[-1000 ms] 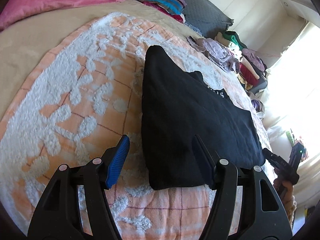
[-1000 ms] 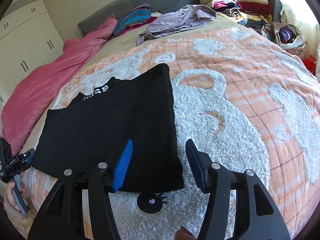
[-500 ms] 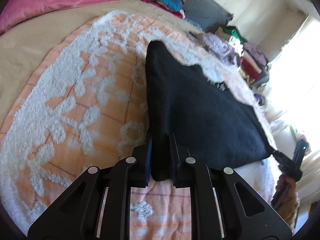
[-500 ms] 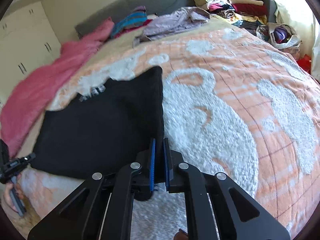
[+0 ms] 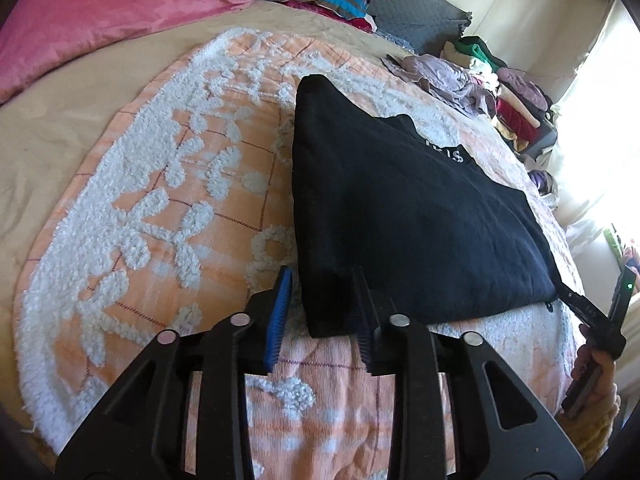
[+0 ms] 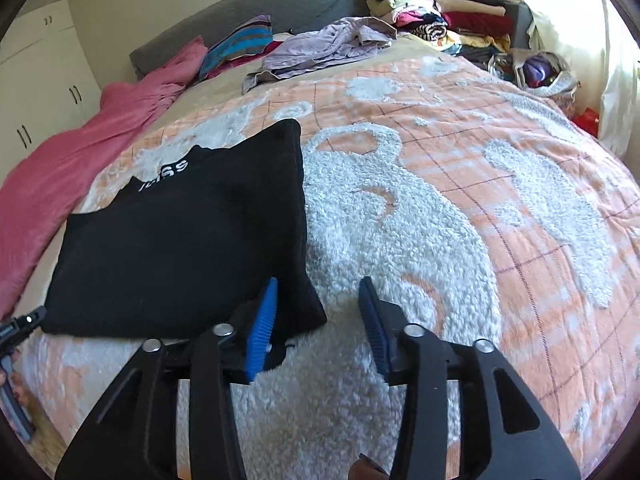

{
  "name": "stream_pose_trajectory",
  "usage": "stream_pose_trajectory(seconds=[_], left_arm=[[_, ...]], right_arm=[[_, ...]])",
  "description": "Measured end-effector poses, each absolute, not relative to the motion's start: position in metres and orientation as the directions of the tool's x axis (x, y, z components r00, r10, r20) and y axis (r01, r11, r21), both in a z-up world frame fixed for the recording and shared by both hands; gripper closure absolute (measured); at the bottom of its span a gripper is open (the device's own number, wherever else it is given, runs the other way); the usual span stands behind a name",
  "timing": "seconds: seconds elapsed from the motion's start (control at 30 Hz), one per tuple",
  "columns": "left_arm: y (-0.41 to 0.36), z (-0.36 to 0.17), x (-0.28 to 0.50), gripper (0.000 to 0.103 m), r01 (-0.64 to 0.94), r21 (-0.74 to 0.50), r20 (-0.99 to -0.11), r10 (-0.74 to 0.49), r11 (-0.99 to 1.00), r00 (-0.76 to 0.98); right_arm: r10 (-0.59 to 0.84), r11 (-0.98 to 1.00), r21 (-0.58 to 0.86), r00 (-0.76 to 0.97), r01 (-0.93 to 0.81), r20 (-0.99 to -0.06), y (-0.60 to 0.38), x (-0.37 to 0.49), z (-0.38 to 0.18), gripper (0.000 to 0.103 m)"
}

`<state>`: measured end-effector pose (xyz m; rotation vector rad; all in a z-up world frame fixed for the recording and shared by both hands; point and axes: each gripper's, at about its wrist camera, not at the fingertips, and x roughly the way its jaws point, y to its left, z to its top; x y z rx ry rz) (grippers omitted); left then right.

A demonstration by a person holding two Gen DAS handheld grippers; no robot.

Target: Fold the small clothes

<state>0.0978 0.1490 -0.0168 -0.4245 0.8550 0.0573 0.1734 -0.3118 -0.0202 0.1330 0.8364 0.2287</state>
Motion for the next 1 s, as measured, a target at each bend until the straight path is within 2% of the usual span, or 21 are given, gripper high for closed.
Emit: stream_pose_trajectory(seconds=[0.13,0.5,0.57,0.7,0.77,0.8,0.9,0.97,1.0], left_arm=[[0.146,-0.015,0.095,0.075,-0.22,-0.323,-0.744,-0.104,0.92,0.66],[0.138,-0.012,0.092,0.061,-0.216,-0.281,-0.754,-0.076,0.935,0.652],[0.136,-0.011,0.091,0.055,-0.215,-0.272,-0.756,-0.07,0.938,0.651],[0.131,-0.007,0.088,0.05,-0.21,-0.256,-0.755,-0.059,0.944,0.653],[0.129,-0.005,0.087,0.047,-0.206,-0.25,-0.753,-0.056,0.946,0.655],[0.128,-0.004,0.086,0.046,-0.207,-0.244,-0.753,-0.051,0.947,0.656],[0.125,-0.001,0.084,0.043,-0.205,-0.233,-0.753,-0.042,0.951,0.657],[0.123,0.001,0.083,0.033,-0.206,-0.225,-0.752,-0.036,0.952,0.658],[0.123,0.002,0.082,0.033,-0.206,-0.219,-0.75,-0.03,0.954,0.66]], right_arm=[[0.233,0.972,0.187,0.663,-0.142,-0.711,-0.311,0.166,-0.019,0.047],[0.231,0.973,0.181,0.676,-0.145,-0.7,-0.313,0.153,-0.016,0.03],[0.232,0.973,0.179,0.677,-0.148,-0.699,-0.313,0.15,-0.015,0.022],[0.242,0.97,0.182,0.684,-0.159,-0.688,-0.314,0.143,-0.012,0.022],[0.245,0.97,0.18,0.689,-0.166,-0.682,-0.314,0.14,-0.008,0.018],[0.245,0.969,0.18,0.693,-0.167,-0.678,-0.314,0.138,-0.007,0.012],[0.253,0.967,0.175,0.708,-0.184,-0.659,-0.314,0.131,0.0,0.011],[0.259,0.966,0.165,0.714,-0.2,-0.651,-0.31,0.127,0.004,0.009],[0.267,0.963,0.165,0.716,-0.212,-0.645,-0.308,0.124,0.006,0.009]])
